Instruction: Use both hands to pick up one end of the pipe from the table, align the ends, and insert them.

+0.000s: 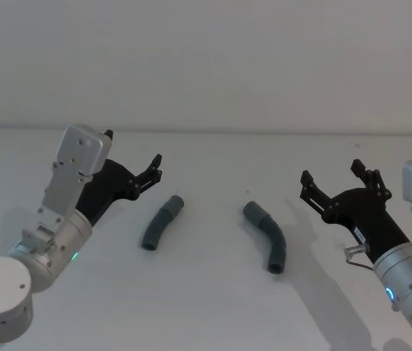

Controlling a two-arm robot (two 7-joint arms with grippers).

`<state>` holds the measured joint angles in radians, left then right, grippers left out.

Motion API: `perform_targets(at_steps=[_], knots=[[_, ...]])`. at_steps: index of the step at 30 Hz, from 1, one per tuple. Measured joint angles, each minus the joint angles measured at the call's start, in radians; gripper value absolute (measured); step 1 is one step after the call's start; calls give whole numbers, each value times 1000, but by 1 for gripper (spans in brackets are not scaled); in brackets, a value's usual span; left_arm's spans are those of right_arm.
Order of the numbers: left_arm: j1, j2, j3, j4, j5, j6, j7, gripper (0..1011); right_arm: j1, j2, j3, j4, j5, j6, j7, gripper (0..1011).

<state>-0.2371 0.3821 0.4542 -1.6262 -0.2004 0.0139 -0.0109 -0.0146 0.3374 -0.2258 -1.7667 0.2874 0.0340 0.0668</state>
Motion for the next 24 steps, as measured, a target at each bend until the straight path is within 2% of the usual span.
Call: perform_targets(at_steps=[24], knots=[[0,0,0,0,0,0,0,1001,0,0,0,0,0,0,0,1003]])
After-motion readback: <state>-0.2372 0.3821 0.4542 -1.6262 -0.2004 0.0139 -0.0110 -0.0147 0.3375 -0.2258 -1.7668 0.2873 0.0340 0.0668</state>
